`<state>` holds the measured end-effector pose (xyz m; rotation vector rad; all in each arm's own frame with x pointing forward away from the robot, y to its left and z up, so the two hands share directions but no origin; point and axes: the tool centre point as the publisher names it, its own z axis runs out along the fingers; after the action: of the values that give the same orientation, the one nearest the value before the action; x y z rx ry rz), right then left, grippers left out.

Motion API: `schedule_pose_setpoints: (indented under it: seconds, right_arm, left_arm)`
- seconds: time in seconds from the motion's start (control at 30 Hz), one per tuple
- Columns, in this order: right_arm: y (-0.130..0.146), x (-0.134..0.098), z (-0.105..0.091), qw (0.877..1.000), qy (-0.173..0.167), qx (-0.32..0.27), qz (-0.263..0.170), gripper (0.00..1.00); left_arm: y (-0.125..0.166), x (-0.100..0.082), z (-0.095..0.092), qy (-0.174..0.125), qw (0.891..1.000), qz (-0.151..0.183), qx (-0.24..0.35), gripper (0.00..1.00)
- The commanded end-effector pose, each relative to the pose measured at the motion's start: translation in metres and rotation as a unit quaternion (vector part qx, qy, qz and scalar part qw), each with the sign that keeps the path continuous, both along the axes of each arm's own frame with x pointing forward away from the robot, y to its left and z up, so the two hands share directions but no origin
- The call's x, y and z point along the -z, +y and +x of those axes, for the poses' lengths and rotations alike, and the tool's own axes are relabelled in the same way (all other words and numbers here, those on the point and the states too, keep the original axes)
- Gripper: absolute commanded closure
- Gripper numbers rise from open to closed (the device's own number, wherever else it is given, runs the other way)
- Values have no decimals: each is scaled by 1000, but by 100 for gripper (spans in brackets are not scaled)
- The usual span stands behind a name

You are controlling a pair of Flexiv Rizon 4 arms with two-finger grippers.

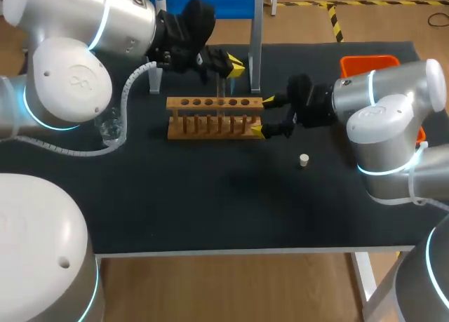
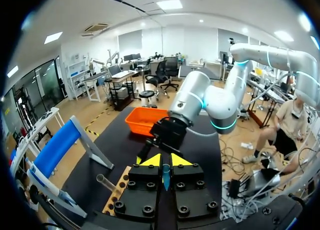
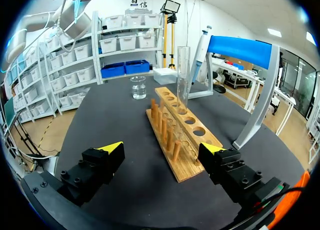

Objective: Invert the test tube, pick up the pipette, mount the tip to pipette, aspirate from beaker and dispense into the tube, eject the tip, return the pipette, and cap with the stopper.

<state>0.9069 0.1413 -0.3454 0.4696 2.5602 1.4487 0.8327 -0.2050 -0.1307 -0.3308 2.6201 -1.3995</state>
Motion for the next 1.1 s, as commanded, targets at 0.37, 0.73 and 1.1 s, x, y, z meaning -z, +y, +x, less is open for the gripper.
schedule_pose_setpoints:
  seconds: [0.37, 0.73, 1.1]
  right_arm:
    - [-13, -12, -11, 1000, -6, -2, 15, 0]
    - [-36, -39, -40, 994, -46, -63, 71, 0]
    - [-36, -75, -63, 974, -98, -139, 150, 0]
  left_arm:
    - [0, -1, 0, 1, 1000, 2, 0, 100]
    - [0, -1, 0, 1, 1000, 2, 0, 100]
    - [0, -1, 0, 1, 1000, 2, 0, 100]
